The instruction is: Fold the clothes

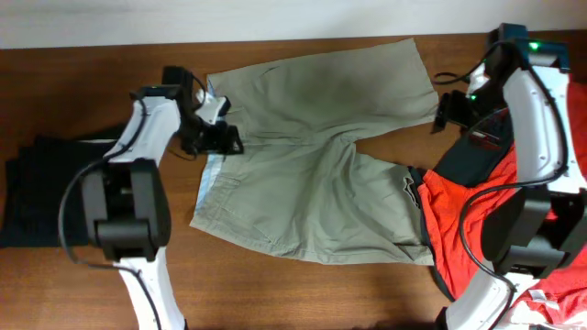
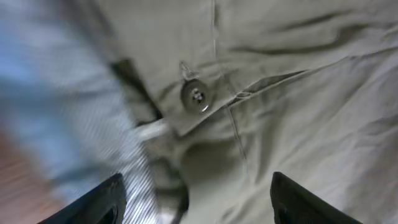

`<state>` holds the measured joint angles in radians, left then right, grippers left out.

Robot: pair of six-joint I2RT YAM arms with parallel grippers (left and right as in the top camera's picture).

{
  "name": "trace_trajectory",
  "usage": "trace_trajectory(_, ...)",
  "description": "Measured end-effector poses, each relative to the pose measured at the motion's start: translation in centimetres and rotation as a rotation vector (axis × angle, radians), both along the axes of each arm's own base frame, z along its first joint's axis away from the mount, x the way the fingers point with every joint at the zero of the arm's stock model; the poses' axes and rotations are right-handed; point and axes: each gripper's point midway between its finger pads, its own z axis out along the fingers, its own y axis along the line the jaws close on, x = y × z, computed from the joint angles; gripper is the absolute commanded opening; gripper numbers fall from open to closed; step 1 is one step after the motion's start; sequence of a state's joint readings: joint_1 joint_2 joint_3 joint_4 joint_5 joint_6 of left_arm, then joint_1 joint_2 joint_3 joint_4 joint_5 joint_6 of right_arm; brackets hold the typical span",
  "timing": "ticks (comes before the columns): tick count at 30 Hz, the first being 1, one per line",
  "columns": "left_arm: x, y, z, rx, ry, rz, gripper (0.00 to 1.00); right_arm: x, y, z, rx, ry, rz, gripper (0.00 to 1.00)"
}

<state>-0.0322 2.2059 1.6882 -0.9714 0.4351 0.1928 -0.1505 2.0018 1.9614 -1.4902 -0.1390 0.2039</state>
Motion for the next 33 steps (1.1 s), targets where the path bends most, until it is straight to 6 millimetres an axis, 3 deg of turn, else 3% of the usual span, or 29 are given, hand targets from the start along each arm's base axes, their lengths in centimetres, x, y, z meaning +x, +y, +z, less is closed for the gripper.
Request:
trace_trajectory(1,-0.4,-1.1,-1.2,-0.05,0.031,-0.027,0.55,0.1,0.9,0.0,0.0,-0.002,0.026,0.75)
trace_trajectory(2,-0.5,-1.6,-1.3,-0.067,0.033,-0.039,0.45,0.2,1.2,0.0,-0.001,-0.005,0.034,0.75)
trace_trajectory(3,-0.6,-2.0,-1.3,-0.085,0.038,-0.046,0.42,0.2,1.2,0.0,-0.001,-0.006,0.035,0.75)
trace_trajectory(5,-1.0,-3.2,-1.6,-0.109,0.052,-0.069,0.44,0.2,1.2,0.0,-0.001,-0.006,0.034,0.76)
trace_trajectory(6,-1.2,-3.4,-1.6,-0.114,0.057,-0.072,0.52,0.2,1.2,0.0,-0.001,-0.006,0.035,0.75)
trace_trajectory(9,-2.3,-2.9,-1.2,-0.128,0.118,-0.057,0.55,0.4,1.2,0.0,-0.003,-0.014,0.037,0.76)
trace_trajectory(12,-0.9,-2.4,0.4,-0.13,0.088,-0.044,0.55,0.7,1.1,0.0,-0.004,-0.025,0.037,0.76)
trace_trajectory(16,-0.3,-2.3,0.8,-0.115,0.062,-0.047,0.54,0.7,1.1,0.0,-0.005,-0.025,0.037,0.77)
trace_trajectory(19,-0.1,-2.4,1.1,-0.107,0.057,-0.054,0.31,0.7,1.1,0.0,-0.008,-0.025,0.037,0.77)
trace_trajectory(20,-0.2,-2.7,1.0,-0.104,0.058,-0.059,0.12,0.7,1.1,0.0,-0.008,-0.025,0.037,0.77)
trace_trajectory(21,-0.5,-3.6,0.9,-0.1,0.059,-0.08,0.01,0.7,1.1,0.0,-0.008,-0.025,0.038,0.77)
trace_trajectory(24,-2.1,-5.0,-0.5,-0.019,0.092,-0.139,0.0,0.7,1.1,0.0,-0.008,-0.024,0.037,0.77)
trace_trajectory(28,-2.1,-2.4,-1.2,0.077,0.11,-0.102,0.0,0.7,1.1,0.0,-0.008,-0.024,0.038,0.77)
trace_trajectory(30,-1.2,1.5,-0.5,0.166,0.129,0.009,0.0,0.7,1.1,0.0,-0.009,-0.025,0.037,0.77)
trace_trajectory(32,2.1,6.3,2.0,0.188,0.072,0.241,0.0,0.7,1.1,0.0,-0.009,-0.025,0.037,0.77)
trace_trajectory(33,2.4,7.6,2.5,0.191,0.072,0.315,0.0,0.7,1.1,0.0,-0.009,-0.024,0.037,0.77)
